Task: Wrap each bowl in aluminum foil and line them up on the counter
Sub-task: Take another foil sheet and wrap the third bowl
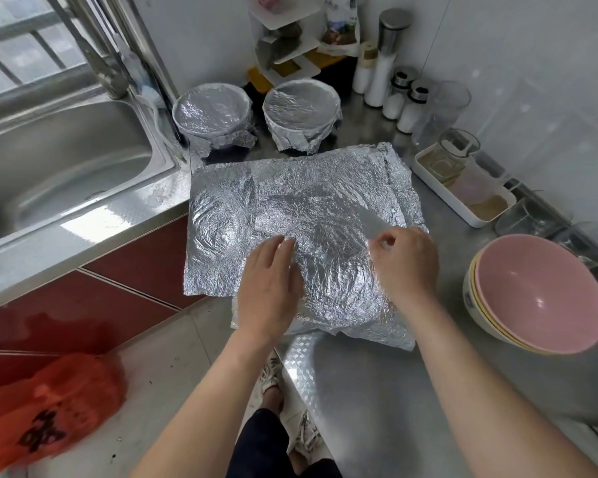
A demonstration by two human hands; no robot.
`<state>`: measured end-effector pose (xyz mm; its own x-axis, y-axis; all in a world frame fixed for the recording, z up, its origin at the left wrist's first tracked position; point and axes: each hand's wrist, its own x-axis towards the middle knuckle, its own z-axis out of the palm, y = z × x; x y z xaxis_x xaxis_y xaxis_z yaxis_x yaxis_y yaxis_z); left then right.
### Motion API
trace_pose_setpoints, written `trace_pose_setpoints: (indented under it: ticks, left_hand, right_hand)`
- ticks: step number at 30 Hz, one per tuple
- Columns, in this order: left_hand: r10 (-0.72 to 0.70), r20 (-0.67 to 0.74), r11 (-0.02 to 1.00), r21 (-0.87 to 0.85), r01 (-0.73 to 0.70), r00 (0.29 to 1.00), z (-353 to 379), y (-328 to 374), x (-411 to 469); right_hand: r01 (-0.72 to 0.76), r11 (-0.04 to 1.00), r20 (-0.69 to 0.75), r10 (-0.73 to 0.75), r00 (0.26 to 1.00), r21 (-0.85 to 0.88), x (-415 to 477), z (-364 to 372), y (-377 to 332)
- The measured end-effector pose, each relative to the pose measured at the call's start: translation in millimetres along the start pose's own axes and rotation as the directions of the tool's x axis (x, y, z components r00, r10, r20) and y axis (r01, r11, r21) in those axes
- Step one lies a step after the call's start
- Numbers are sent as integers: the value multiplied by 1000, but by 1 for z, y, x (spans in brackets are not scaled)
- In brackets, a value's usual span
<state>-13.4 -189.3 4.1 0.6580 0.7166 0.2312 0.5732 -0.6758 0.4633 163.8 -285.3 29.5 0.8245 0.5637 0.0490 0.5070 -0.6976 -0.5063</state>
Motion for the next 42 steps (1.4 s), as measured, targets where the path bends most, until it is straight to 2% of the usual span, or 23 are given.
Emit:
trace_pose_setpoints:
  ticks: [2, 6, 9, 19, 24, 33, 42]
  left_hand:
    - [-5, 22, 1000, -25, 6, 1000, -5, 9, 20]
    - [172, 60, 985, -46, -169, 983, 1, 30, 60]
    - [233, 108, 972, -55, -228, 967, 17, 30, 73]
    - [218, 17, 969, -127, -214, 976, 42, 19, 81]
    - [230, 43, 968, -112, -224, 972, 45, 18, 85]
    - [352, 56, 933, -95, -346, 934, 44, 15, 87]
    - [309, 119, 949, -102, -298, 944, 42, 21, 91]
  right_hand:
    - [72, 997, -7, -72, 997, -7, 5, -4, -7]
    - [138, 989, 77, -135, 988, -46, 11, 2, -19]
    - [160, 984, 98, -152, 983, -83, 9, 9, -18]
    - [133, 985, 99, -122, 988, -114, 12, 14, -20]
    - [150, 980, 130, -133, 982, -130, 14, 12, -20]
    - [230, 965, 117, -216, 969, -126, 19, 19, -20]
    - [239, 947, 181, -201, 963, -215, 24, 20, -24]
